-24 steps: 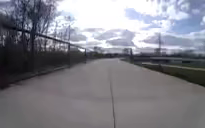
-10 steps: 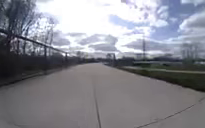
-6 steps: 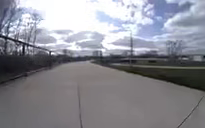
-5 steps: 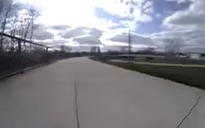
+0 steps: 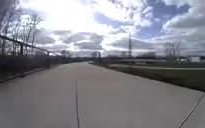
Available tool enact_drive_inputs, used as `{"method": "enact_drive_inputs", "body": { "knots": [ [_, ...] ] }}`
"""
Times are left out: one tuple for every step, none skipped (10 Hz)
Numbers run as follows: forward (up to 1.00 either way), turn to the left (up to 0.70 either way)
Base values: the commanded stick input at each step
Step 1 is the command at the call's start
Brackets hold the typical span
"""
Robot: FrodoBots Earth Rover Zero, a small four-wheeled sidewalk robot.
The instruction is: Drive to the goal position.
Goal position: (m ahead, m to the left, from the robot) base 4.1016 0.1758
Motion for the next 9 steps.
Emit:
{"method": "enact_drive_inputs", "body": {
  "knots": [
    [1.00, 0.03],
    [1.00, 0.13],
    [1.00, 0.11],
    [1.00, 0.08],
    [1.00, 0.05],
    [1.00, 0.02],
    [1.00, 0.00],
    [1.00, 0.01],
    [1.00, 0.02]
  ]
}}
